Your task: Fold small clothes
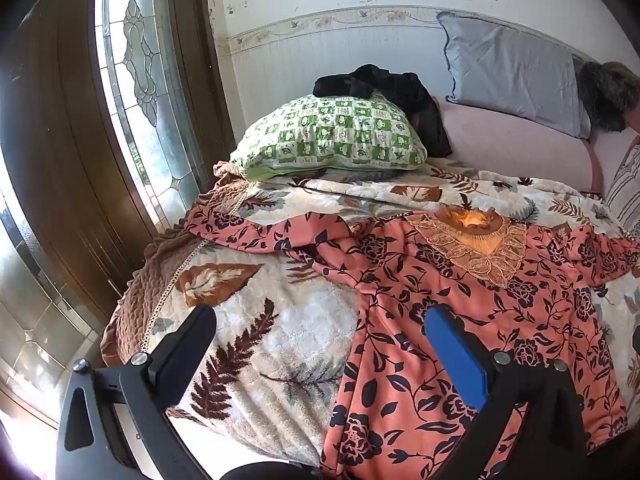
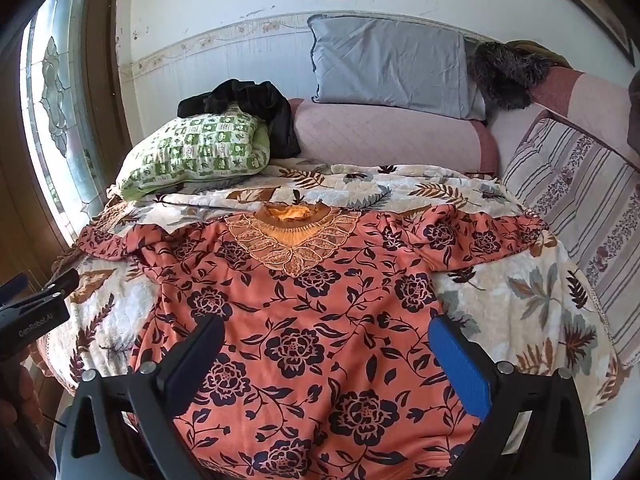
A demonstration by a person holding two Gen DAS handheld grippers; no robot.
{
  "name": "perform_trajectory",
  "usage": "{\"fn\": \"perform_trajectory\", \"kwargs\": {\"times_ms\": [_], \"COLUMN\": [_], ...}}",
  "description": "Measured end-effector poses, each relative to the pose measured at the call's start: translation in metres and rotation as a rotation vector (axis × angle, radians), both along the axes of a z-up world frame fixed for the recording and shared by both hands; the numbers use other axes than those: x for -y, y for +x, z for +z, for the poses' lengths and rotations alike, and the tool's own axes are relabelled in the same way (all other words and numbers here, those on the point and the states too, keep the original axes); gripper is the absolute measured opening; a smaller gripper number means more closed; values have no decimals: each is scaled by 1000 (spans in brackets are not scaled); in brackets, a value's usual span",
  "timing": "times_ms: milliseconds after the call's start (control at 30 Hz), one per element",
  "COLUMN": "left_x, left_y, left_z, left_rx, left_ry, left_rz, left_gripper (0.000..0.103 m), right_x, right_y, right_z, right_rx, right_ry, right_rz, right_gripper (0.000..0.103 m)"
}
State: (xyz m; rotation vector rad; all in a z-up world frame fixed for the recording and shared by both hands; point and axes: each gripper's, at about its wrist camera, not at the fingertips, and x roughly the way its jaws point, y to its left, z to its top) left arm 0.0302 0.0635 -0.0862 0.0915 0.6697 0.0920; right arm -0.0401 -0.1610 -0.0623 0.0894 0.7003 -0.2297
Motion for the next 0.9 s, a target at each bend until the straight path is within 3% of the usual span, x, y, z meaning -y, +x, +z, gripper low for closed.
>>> {"fn": "perform_trajectory", "kwargs": {"times_ms": [900], "left_x": [5], "left_y": [15], "left_z": [-27], "left_rx": [-55], "left_ry": [4], "left_rz": [-21], "left_gripper": [103], "right_x": [-7], "right_y": [20], "right_z": [-29], "right_rx": [-90], "right_ry": [33], "right_rz": [16], "right_gripper": [103]}}
